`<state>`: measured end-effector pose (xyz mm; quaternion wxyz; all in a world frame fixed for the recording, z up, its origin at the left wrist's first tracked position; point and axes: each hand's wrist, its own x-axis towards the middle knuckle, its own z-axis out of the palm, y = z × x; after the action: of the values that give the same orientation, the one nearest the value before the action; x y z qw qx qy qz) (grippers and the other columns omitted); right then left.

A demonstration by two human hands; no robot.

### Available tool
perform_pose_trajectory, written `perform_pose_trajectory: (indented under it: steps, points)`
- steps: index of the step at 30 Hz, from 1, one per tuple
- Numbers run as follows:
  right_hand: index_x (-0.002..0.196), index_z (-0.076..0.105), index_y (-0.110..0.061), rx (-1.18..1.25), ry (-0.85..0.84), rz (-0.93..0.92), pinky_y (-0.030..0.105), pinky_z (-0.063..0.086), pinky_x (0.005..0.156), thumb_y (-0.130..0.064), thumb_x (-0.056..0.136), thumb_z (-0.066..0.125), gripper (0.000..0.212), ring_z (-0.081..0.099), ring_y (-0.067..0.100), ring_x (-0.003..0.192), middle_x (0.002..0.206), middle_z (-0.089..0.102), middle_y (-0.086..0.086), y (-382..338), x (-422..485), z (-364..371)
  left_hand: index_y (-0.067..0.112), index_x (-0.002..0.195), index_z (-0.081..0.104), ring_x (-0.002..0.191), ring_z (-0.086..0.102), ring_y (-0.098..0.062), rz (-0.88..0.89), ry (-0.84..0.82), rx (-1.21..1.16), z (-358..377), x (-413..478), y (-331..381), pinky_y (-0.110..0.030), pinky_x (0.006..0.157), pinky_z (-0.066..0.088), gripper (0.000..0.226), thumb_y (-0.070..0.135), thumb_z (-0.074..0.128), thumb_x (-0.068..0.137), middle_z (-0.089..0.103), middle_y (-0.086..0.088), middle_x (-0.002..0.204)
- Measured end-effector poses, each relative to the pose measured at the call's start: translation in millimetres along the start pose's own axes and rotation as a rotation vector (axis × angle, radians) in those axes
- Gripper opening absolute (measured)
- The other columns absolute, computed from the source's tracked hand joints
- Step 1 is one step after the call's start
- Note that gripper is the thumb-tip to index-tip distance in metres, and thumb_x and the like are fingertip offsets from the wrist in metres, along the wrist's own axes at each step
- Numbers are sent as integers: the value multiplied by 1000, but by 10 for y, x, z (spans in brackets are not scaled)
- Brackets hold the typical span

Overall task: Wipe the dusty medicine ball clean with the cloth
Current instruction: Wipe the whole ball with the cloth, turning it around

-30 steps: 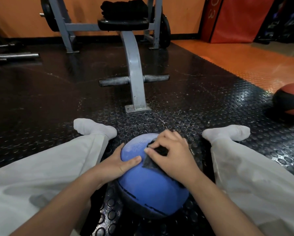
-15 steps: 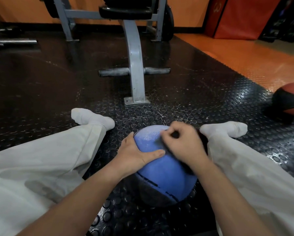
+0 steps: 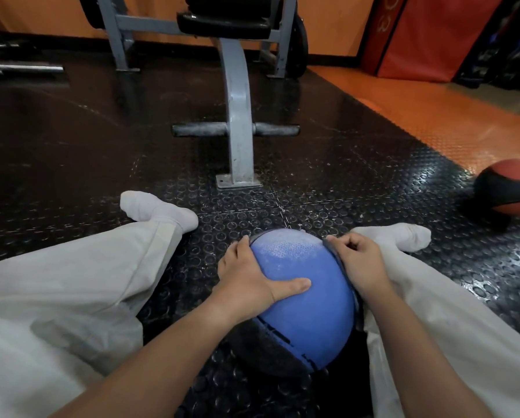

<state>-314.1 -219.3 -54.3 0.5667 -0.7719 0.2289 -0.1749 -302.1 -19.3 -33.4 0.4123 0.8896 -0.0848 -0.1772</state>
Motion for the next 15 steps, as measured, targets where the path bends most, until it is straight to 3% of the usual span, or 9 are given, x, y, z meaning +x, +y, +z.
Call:
perform_pose_trajectory:
  steps: [4,6,9,11,15]
  points:
    - [56,56,-26,-244,-91,-530,23,38,74,-21,77,72,26,49,4,70,64,52,-12,-324,-297,191,16,156,2,149,8,-25,4,-25,44,-19,83,44,-36,120,14,133,66,78,59,8,-4,162]
    - [60,62,-23,-376,-190,-642,27,38,79,-31,75,67,18,49,8,78,67,53,-13,-387,-409,271,17,156,0,149,7,-24,10,-70,46,-48,108,36,-38,120,16,132,64,78,60,5,-3,162]
    - [64,67,-30,-276,-268,-612,19,37,80,-31,74,70,11,52,6,78,71,57,-9,-355,-353,158,18,156,2,149,8,-20,30,-82,10,-58,91,5,-37,121,16,134,66,78,57,6,0,162]
    - [63,64,-31,-149,-171,-523,16,39,75,-22,76,75,19,54,3,73,69,57,-9,-251,-265,27,16,156,3,149,9,-19,40,-47,-14,-37,56,1,-35,121,14,134,64,80,57,8,-1,162]
    - [62,62,-14,-109,-60,-263,23,41,73,-10,81,73,23,53,3,66,70,59,1,-129,-145,-148,14,156,-1,150,7,-17,6,6,-98,25,-36,3,-39,122,13,138,65,81,56,5,2,163]
